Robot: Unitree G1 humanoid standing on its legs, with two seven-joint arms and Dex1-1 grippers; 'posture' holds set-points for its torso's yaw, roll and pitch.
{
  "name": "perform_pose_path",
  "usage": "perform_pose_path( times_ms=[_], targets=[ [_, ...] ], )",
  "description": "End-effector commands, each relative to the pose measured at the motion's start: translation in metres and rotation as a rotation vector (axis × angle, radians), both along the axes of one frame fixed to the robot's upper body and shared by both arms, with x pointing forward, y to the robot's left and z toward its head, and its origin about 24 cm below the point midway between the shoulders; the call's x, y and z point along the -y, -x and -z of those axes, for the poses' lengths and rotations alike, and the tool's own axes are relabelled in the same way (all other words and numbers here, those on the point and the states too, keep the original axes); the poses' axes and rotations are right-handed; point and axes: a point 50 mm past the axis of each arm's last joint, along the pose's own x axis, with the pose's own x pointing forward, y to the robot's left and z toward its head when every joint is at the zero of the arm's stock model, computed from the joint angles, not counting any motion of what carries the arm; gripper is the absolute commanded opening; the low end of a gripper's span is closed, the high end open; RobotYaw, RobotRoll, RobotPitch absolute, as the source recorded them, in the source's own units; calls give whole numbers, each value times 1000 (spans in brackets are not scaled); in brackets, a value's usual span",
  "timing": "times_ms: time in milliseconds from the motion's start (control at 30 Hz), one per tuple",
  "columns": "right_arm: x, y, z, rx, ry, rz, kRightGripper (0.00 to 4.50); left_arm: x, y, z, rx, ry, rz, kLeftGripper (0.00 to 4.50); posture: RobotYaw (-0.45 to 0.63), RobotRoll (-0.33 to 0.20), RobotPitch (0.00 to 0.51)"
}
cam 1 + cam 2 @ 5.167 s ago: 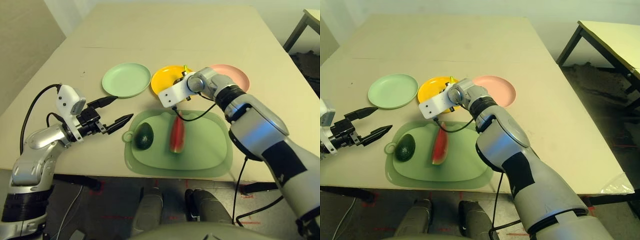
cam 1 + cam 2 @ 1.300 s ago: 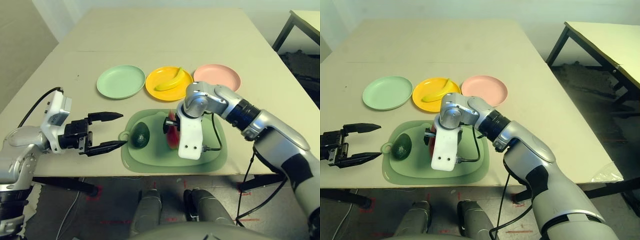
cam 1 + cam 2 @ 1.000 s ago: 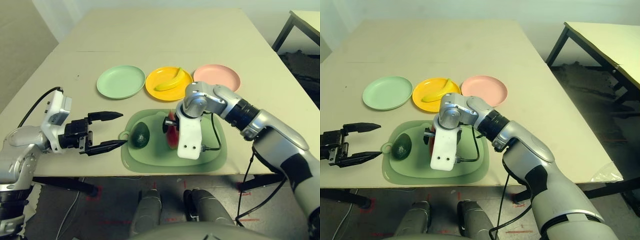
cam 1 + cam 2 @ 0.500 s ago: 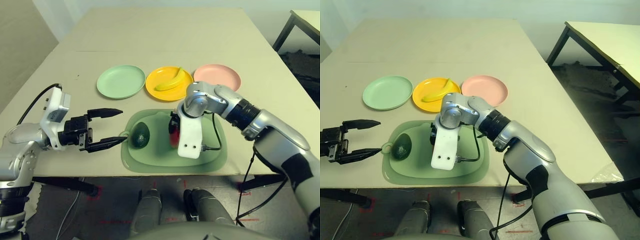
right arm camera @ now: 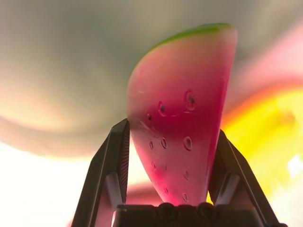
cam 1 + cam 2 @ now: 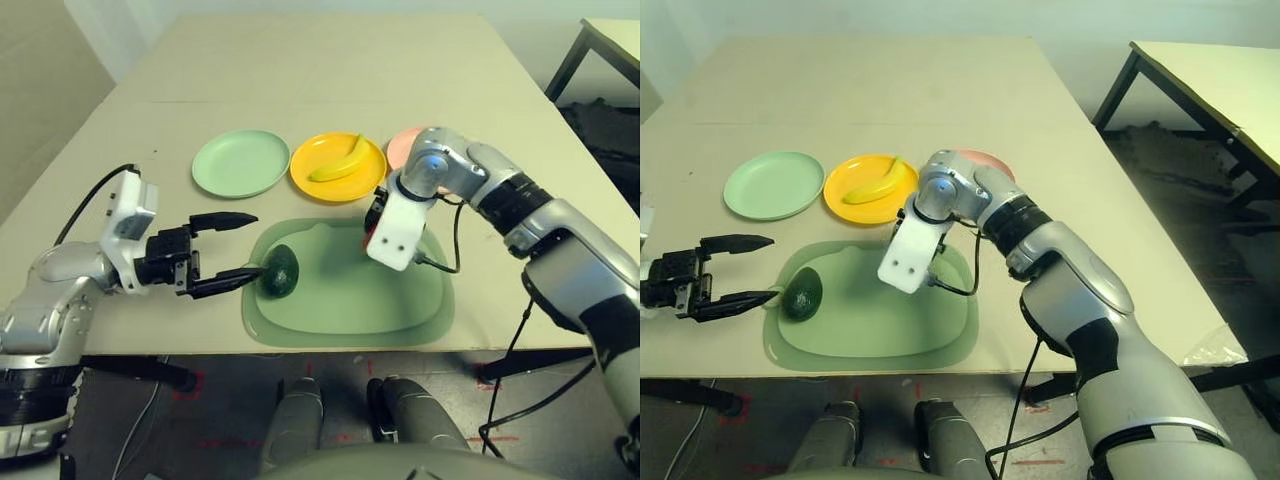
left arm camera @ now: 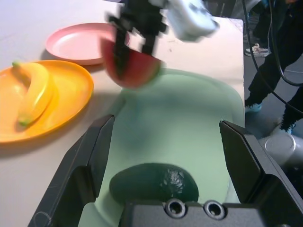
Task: Place the fruits into color-matched plates.
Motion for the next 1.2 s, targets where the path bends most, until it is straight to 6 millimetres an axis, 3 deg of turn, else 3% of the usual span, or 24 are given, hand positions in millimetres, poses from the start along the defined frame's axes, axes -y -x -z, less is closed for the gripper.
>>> perform_pose_path(
  times_ms=[33, 267, 500, 867, 1200],
  targets=[
    [6, -13, -4, 55, -56, 95, 2235, 4, 0, 3, -15, -11, -6, 4500, 70, 0, 127],
    [24, -36, -17, 222, -155, 310, 2235, 4, -4, 4, 16, -29, -52, 4500, 78, 0, 133],
    [45, -45, -13, 292, -165, 441, 2235, 1, -3, 4, 18, -37, -82, 4500, 92, 0, 135],
    [69, -51, -4, 324, -164, 577, 2235, -3, 1, 5, 9, -45, -108, 4500, 98, 0, 154],
    [77, -51, 2, 315, -176, 628, 2235, -6, 4, 5, -4, -54, -114, 4500, 96, 0, 174]
  ],
)
